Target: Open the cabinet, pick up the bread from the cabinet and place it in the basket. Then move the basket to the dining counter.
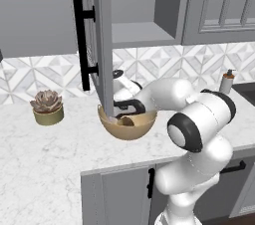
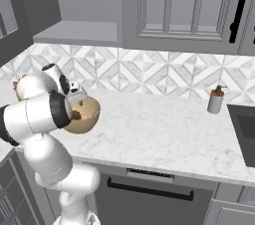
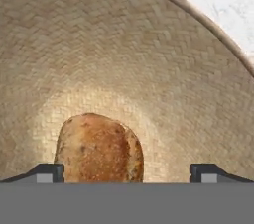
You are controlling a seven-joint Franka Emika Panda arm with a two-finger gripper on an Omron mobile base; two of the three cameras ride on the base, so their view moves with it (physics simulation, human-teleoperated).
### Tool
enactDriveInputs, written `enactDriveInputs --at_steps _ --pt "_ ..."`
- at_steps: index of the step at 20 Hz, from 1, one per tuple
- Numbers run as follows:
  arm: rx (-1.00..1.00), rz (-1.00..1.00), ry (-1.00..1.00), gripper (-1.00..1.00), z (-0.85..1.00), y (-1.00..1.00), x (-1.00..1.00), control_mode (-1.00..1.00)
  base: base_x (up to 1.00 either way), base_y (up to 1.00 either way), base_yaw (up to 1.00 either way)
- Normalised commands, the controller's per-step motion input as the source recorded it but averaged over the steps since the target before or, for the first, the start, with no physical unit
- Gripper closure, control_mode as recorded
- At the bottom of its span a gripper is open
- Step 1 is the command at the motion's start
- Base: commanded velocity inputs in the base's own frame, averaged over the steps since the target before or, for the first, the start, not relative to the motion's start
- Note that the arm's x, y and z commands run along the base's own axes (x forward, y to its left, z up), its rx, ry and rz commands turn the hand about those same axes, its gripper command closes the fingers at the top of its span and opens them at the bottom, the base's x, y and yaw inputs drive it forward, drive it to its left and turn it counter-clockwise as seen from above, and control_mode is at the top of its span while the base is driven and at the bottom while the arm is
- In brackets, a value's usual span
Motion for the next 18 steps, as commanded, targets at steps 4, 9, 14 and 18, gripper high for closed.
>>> enactDriveInputs --at_steps 4,9,14,18 --pt "0.25 0.00 0.06 -1.00 0.62 -0.08 -0.99 -1.00 0.00 0.00 0.00" --pt "0.21 0.00 0.04 -1.00 0.27 -0.11 -0.95 -1.00 0.00 0.00 0.00" --pt "0.01 0.14 -0.02 -1.00 0.02 0.01 -0.77 -1.00 0.00 0.00 0.00" --pt "-0.04 0.21 0.00 -1.00 -0.01 0.00 0.04 -1.00 0.00 0.00 0.00"
